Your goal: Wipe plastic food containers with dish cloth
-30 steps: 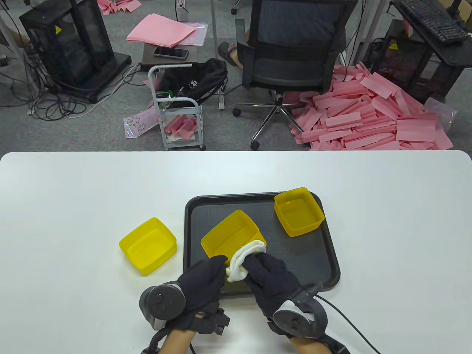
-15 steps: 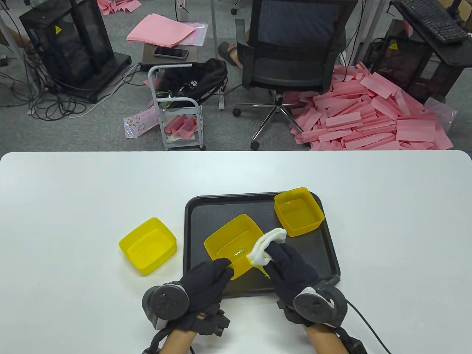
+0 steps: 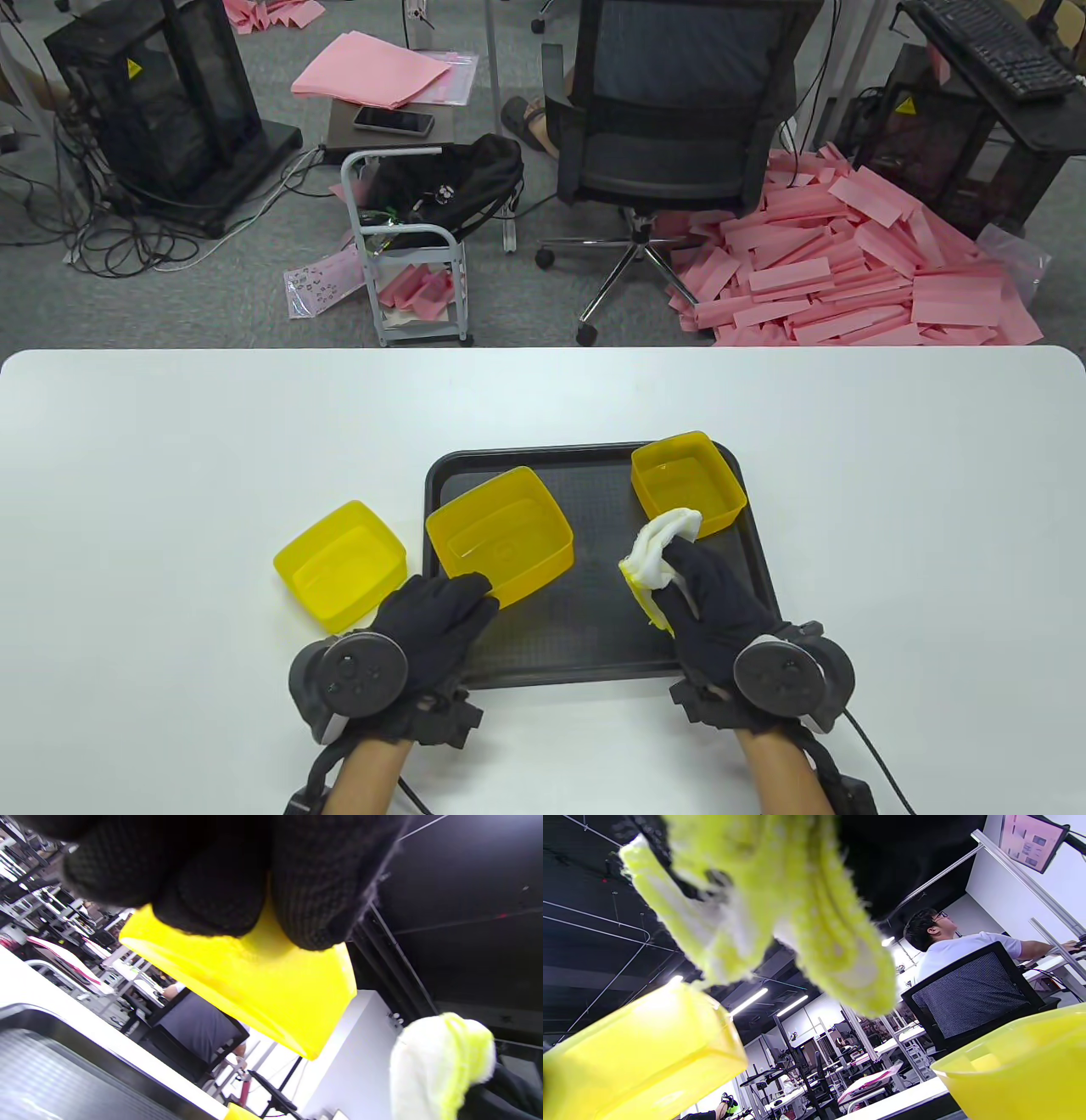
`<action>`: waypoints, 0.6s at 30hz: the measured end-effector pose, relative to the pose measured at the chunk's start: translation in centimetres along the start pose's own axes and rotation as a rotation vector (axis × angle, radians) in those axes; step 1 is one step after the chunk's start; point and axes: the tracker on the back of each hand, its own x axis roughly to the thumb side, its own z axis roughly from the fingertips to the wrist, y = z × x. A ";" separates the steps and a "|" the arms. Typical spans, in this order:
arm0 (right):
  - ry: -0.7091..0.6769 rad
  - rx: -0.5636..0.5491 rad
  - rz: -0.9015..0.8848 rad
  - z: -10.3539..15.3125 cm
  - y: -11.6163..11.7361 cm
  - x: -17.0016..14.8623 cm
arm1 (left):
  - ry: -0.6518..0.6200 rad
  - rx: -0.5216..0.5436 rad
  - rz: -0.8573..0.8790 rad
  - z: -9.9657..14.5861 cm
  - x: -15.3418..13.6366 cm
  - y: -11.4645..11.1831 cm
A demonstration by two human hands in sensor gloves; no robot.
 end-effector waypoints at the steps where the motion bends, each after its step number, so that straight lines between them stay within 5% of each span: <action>1: 0.005 0.003 -0.007 0.0 0.0 -0.1 | 0.009 0.003 -0.022 0.0 -0.3 0.6; 10: 0.018 0.027 -0.007 0.0 0.0 -0.2 | 0.099 0.027 -0.225 0.9 -4.4 6.1; 18: 0.032 0.042 -0.014 -0.1 0.1 -0.2 | 0.245 0.040 -0.256 2.6 -9.0 8.0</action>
